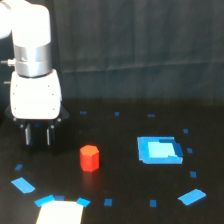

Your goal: Pick up the red object from the table

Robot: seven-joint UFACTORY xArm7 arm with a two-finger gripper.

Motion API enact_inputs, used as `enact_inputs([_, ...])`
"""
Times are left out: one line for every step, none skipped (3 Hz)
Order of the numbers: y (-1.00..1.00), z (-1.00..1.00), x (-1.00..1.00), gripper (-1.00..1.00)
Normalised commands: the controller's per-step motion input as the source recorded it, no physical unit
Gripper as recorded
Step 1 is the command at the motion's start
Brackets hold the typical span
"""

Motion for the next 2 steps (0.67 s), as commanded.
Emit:
enact_inputs([1.0,0.72,-1.0,-0.94])
enact_inputs([1.0,0.02,-0.88,1.0])
